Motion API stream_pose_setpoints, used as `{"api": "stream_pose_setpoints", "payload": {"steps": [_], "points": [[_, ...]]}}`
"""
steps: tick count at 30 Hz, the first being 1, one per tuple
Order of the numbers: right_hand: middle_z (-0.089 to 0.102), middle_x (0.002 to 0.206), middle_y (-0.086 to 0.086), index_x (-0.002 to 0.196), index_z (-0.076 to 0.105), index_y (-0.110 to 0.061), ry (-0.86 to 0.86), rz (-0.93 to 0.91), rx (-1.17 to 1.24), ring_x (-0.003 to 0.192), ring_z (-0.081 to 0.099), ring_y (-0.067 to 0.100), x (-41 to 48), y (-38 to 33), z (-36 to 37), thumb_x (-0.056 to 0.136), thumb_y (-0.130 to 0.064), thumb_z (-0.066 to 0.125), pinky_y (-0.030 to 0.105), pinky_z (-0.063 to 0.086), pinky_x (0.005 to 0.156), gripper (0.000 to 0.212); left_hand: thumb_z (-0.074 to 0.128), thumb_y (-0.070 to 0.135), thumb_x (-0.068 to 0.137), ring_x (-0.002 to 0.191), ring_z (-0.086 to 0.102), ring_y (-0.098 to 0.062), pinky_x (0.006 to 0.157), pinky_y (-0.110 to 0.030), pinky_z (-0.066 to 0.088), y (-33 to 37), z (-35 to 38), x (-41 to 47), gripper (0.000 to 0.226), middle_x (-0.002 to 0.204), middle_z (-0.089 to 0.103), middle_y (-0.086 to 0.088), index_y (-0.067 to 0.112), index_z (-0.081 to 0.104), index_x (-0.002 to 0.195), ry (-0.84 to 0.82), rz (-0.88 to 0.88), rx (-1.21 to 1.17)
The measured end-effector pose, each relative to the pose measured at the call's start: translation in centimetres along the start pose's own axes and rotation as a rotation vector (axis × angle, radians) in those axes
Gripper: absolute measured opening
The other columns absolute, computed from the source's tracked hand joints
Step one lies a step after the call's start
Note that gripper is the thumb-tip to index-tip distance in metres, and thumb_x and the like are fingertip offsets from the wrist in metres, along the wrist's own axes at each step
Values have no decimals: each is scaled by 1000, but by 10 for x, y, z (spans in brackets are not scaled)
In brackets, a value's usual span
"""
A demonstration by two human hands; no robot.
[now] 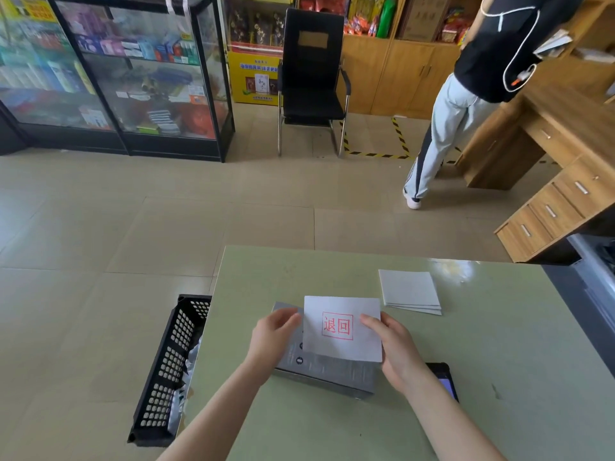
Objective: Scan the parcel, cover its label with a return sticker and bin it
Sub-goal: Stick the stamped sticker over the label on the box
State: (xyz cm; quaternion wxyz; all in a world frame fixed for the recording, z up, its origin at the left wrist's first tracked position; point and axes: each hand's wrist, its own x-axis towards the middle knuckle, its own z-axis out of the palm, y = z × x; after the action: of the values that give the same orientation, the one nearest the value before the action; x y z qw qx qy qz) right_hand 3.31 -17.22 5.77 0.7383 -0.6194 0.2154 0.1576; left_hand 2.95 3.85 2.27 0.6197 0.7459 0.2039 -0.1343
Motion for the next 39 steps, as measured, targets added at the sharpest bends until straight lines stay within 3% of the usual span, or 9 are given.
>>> {"api": "stream_pose_setpoints", "payload": {"steps": [3,8,13,17,21,26,32,36,39], "points": [[77,94,7,98,71,-12,4,42,36,82,73,19,1,6,-2,88,-13,59,27,56,62,15,69,12,83,76,66,-15,66,-22,49,0,1,5,11,79,74,4,20,76,85,-3,-44,-80],[77,90,9,94,71,-11,37,71,-25,77,72,20,4,16,-6,87,-12,61,29,54,63,12,75,2,72,61,63,-14,56,-24,50,-7,-3,10,17,62,69,7,17,71,78,81,-91,-138],[72,88,17,80,70,-10,207,0,-356,73,61,23,12,35,-6,81,-12,65,31,42,66,5,77,4,70,57,62,-18,70,-37,58,-10,1,13,15,65,66,-1,14,68,77,175,-66,-17],[72,85,17,82,70,-4,324,-28,-566,80,65,34,20,45,-3,76,-14,71,32,45,65,11,77,6,70,64,66,-20,70,-32,56,-10,3,15,15,71,69,-1,15,66,75,210,-46,89],[72,82,2,88,67,-17,342,-4,-566,80,68,20,24,46,1,68,-10,79,29,50,68,25,75,6,72,70,64,-16,60,-20,45,-16,4,16,20,73,68,5,21,62,71,224,-11,177],[71,78,3,83,65,-12,366,19,-573,72,66,16,30,51,2,65,-8,81,23,46,59,24,72,3,74,70,63,-16,61,-21,46,-23,7,16,22,73,67,5,21,60,72,221,35,236],[61,70,-7,92,61,-15,402,-45,-634,64,56,3,31,57,5,68,-8,80,12,36,53,31,65,1,80,75,62,-23,70,-36,52,-28,14,16,11,79,66,-1,12,61,80,216,174,395],[59,71,-1,101,58,-12,405,-100,-741,67,57,19,28,60,11,72,-8,75,27,43,58,34,60,1,85,74,57,-28,65,-38,49,-31,16,15,4,88,62,-8,4,61,86,177,319,606],[56,95,3,111,55,-15,439,-206,-925,84,58,22,22,62,12,73,-15,76,34,50,69,43,68,3,79,74,59,-31,62,-37,48,-31,19,10,7,87,61,-10,5,66,85,128,483,907]]}}
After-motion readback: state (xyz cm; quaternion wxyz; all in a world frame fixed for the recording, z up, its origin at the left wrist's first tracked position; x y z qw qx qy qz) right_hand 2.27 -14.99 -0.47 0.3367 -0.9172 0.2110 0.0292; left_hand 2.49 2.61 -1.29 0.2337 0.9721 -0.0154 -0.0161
